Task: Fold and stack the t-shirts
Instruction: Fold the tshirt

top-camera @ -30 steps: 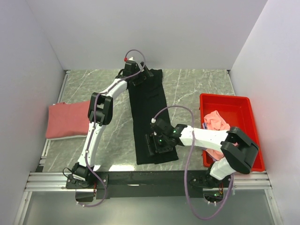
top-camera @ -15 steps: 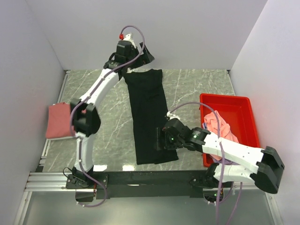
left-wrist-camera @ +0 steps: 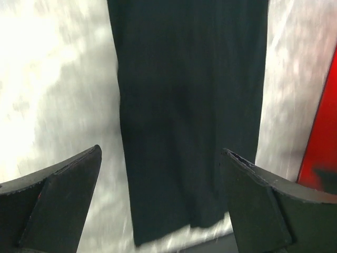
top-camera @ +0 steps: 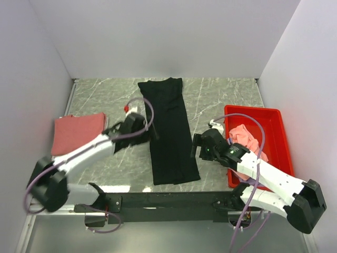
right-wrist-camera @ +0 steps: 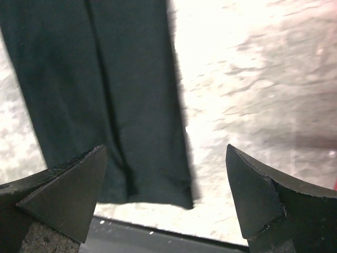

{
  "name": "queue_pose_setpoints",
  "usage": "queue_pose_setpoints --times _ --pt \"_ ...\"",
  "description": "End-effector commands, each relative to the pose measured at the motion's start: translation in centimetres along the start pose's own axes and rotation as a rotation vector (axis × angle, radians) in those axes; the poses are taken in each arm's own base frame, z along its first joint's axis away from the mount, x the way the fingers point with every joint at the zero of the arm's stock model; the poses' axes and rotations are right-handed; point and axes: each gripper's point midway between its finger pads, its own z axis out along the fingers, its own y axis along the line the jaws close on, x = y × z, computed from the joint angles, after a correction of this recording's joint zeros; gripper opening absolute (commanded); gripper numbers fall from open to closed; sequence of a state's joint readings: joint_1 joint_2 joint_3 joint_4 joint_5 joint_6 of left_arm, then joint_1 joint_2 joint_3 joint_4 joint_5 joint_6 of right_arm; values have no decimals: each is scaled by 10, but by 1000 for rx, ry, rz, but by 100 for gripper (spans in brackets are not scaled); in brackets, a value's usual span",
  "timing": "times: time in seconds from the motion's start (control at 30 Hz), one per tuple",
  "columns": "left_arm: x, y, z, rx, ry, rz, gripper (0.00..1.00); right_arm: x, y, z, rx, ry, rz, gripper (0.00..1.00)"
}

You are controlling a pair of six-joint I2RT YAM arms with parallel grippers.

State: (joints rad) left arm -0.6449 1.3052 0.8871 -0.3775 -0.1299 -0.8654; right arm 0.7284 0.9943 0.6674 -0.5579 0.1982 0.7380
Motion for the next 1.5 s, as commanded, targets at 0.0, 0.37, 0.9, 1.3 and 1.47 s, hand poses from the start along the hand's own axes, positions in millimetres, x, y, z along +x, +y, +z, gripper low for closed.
queue_pose_setpoints --times 0.0,0.37,0.9,1.3,1.47 --pt "10 -7 -24 41 -71 -78 99 -16 -5 2 -17 -63 2 100" --pt "124 2 -46 10 169 -21 99 -18 -16 21 42 -33 -19 100" --pt "184 26 -51 -109 313 -51 93 -16 -23 20 4 -38 -25 100" --pt "192 42 -35 -208 313 -14 71 -2 -23 23 -29 10 -25 99" --pt "193 47 -30 -255 309 12 62 2 -23 25 -31 27 -22 98"
